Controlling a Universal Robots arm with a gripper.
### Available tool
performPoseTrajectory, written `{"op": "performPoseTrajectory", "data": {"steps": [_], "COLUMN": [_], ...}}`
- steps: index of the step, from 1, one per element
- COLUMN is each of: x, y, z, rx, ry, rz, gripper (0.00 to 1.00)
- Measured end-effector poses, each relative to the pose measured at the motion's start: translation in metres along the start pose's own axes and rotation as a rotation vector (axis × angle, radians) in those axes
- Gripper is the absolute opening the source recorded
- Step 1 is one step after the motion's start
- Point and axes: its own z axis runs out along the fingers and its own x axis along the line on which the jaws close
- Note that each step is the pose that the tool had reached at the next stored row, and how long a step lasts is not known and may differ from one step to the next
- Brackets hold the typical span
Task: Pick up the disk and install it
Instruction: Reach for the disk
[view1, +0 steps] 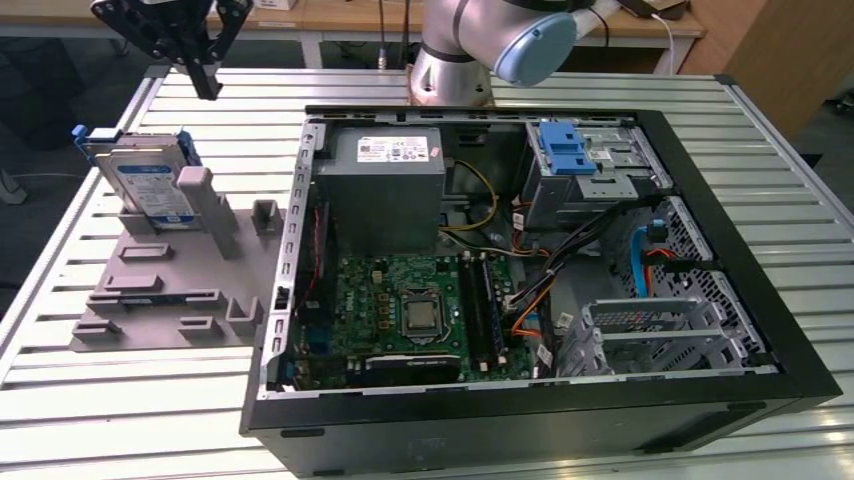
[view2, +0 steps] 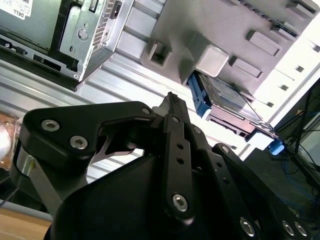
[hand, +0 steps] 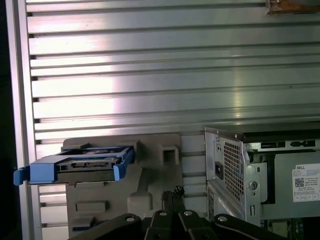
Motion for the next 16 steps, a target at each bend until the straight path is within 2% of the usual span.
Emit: {"op": "performPoseTrajectory", "data": {"steps": [16], "x": [0.0098], "y": [-0.0006], "z": [0.0011], "rx": [-0.0001], "ry": [-0.0001], "rz": [0.000], "gripper": [0.11]}}
